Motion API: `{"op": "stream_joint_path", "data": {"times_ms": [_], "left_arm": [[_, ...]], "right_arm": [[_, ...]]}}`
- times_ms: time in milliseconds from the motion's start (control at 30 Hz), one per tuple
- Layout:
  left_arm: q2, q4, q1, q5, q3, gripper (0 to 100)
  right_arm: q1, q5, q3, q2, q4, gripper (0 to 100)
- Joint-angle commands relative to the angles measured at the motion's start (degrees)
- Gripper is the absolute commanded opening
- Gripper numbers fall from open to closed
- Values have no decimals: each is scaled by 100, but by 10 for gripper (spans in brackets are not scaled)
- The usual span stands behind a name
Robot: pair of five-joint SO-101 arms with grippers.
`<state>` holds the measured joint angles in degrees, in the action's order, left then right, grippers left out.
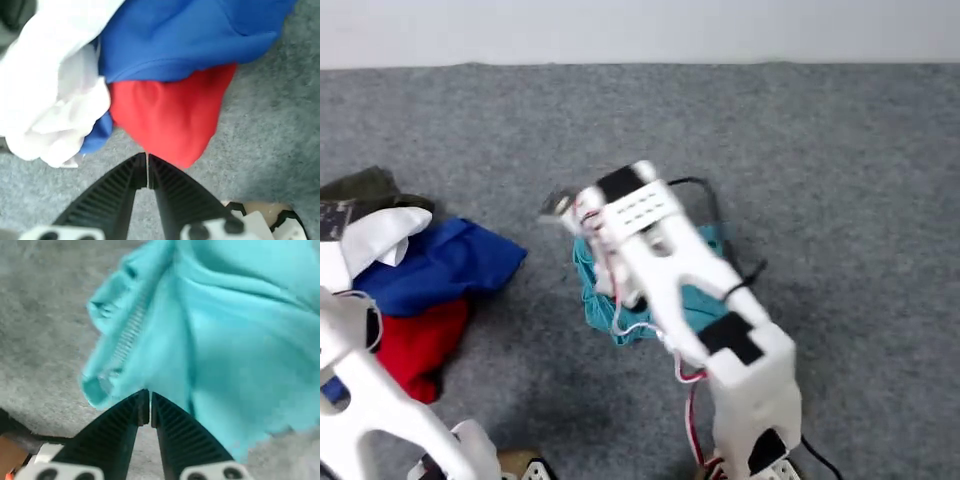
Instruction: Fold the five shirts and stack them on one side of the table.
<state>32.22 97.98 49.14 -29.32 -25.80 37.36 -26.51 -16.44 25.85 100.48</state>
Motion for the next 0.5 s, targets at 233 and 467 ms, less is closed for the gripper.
{"op": "stream_joint_path", "data": {"times_ms": [233, 467], "left_arm": [[185, 35, 422, 9, 268, 19], [185, 35, 422, 9, 268, 19]], "right_arm": [[1138, 202, -2435, 567, 259, 11], [163, 185, -1512, -189, 268, 11]]}}
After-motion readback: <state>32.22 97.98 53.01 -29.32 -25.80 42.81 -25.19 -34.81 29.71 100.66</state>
